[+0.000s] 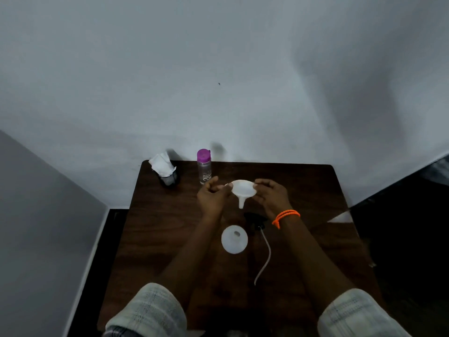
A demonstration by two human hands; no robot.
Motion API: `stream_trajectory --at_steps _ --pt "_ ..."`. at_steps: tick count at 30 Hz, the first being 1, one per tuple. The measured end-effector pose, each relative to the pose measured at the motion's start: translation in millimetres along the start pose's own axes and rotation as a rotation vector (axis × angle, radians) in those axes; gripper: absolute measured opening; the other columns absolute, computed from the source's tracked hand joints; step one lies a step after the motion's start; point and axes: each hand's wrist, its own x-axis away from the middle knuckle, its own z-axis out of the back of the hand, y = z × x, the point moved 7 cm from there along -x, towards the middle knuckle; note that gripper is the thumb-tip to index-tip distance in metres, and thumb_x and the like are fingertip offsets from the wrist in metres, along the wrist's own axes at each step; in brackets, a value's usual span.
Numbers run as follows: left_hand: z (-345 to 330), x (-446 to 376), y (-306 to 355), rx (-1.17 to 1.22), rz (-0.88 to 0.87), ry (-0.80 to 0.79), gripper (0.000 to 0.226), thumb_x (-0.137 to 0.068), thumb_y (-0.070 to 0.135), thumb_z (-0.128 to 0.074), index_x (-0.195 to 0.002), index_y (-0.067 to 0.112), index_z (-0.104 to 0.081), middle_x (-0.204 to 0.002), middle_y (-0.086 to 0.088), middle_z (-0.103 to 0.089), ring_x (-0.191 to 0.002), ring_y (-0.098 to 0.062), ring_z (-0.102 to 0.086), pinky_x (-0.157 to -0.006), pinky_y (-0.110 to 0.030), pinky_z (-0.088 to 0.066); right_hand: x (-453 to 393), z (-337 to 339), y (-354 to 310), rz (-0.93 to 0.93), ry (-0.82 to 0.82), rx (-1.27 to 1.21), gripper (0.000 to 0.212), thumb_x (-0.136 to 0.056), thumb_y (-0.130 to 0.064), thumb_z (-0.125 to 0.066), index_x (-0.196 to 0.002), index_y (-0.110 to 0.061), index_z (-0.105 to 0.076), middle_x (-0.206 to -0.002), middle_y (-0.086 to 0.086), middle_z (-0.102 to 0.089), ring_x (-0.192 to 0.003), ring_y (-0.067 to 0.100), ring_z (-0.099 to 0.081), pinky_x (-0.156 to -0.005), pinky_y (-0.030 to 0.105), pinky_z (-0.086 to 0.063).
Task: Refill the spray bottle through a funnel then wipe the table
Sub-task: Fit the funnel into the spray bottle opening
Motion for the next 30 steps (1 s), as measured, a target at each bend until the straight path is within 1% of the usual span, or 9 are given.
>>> stream_trajectory --at_steps 3,6,8,13,18,21,23,27,30 --pt "7 10 0 0.099 0.080 -0.105 0.049 -0.077 0.001 -0.085 -0.122 0.003 -0.065 -0.095 -0.012 -0.072 -0.091 -0.026 -0.074 -0.083 -0.041 -0.063 19 5 -3 0.041 -0.052 0.003 0.022 -0.089 0.004 -0.069 -0.111 0.004 -0.069 -0.113 0.018 -0.069 -0.103 0.030 -0.068 -0.079 0.035 -0.062" --pt "13 27 -4 0.220 0.178 -0.175 0.046 -0.081 -0.003 -0.080 -0.123 0.002 -0.063 -0.107 -0.021 -0.072 -0.098 -0.034 -0.074 -0.077 -0.042 -0.064 36 12 1 0.040 -0.091 0.042 0.018 -0.089 -0.001 -0.071 -0.107 -0.001 -0.072 -0.114 0.015 -0.072 -0.104 0.030 -0.070 -0.084 0.041 -0.062" --pt "18 38 -6 0.230 0.188 -0.193 0.041 -0.083 -0.003 -0.078 -0.121 0.000 -0.064 -0.103 -0.019 -0.075 -0.094 -0.031 -0.076 -0.075 -0.040 -0.064 43 17 6 0.044 -0.097 0.090 0.014 -0.089 -0.003 -0.072 -0.102 -0.006 -0.075 -0.112 0.012 -0.073 -0.104 0.030 -0.071 -0.084 0.043 -0.062" --pt "31 54 -21 0.242 0.189 -0.184 0.032 -0.085 -0.006 -0.075 -0.115 -0.001 -0.066 -0.100 -0.019 -0.075 -0.086 -0.026 -0.076 -0.068 -0.035 -0.065 58 20 19 0.065 -0.115 0.133 0.015 -0.088 -0.002 -0.072 -0.102 -0.005 -0.074 -0.107 0.012 -0.075 -0.098 0.027 -0.071 -0.073 0.032 -0.059" --pt "40 61 -33 0.226 0.200 -0.165 0.026 -0.085 -0.008 -0.073 -0.108 0.002 -0.066 -0.105 -0.025 -0.072 -0.088 -0.028 -0.074 -0.070 -0.037 -0.065 69 21 30 0.054 -0.128 0.126 0.019 -0.088 0.002 -0.071 -0.107 0.002 -0.072 -0.102 0.014 -0.075 -0.090 0.023 -0.072 -0.069 0.031 -0.061" --pt "43 64 -38 0.202 0.194 -0.141 0.024 -0.085 -0.009 -0.074 -0.105 0.003 -0.066 -0.104 -0.025 -0.072 -0.092 -0.031 -0.073 -0.076 -0.040 -0.064 71 22 36 0.055 -0.121 0.129 0.019 -0.088 0.003 -0.070 -0.106 0.003 -0.071 -0.100 0.014 -0.075 -0.089 0.024 -0.073 -0.066 0.030 -0.060" --pt "45 63 -41 0.188 0.185 -0.128 0.024 -0.084 -0.009 -0.074 -0.104 0.002 -0.067 -0.104 -0.025 -0.073 -0.092 -0.031 -0.073 -0.075 -0.039 -0.064 70 22 41 0.048 -0.116 0.135 0.019 -0.087 0.003 -0.071 -0.106 0.003 -0.072 -0.103 0.018 -0.075 -0.093 0.029 -0.073 -0.068 0.033 -0.060" --pt "48 63 -48 0.150 0.186 -0.107 0.029 -0.084 -0.009 -0.075 -0.110 -0.002 -0.067 -0.096 -0.019 -0.074 -0.083 -0.025 -0.073 -0.060 -0.027 -0.062 71 24 52 0.018 -0.094 0.137 0.019 -0.086 0.007 -0.069 -0.105 0.005 -0.072 -0.107 0.020 -0.074 -0.098 0.032 -0.072 -0.078 0.040 -0.062" --pt "50 62 -58 0.123 0.198 -0.105 0.033 -0.082 -0.007 -0.078 -0.113 -0.002 -0.067 -0.092 -0.016 -0.074 -0.086 -0.027 -0.075 -0.063 -0.031 -0.063 70 27 61 0.007 -0.078 0.167 0.017 -0.086 0.007 -0.069 -0.100 -0.001 -0.075 -0.106 0.017 -0.075 -0.100 0.033 -0.072 -0.079 0.040 -0.061"
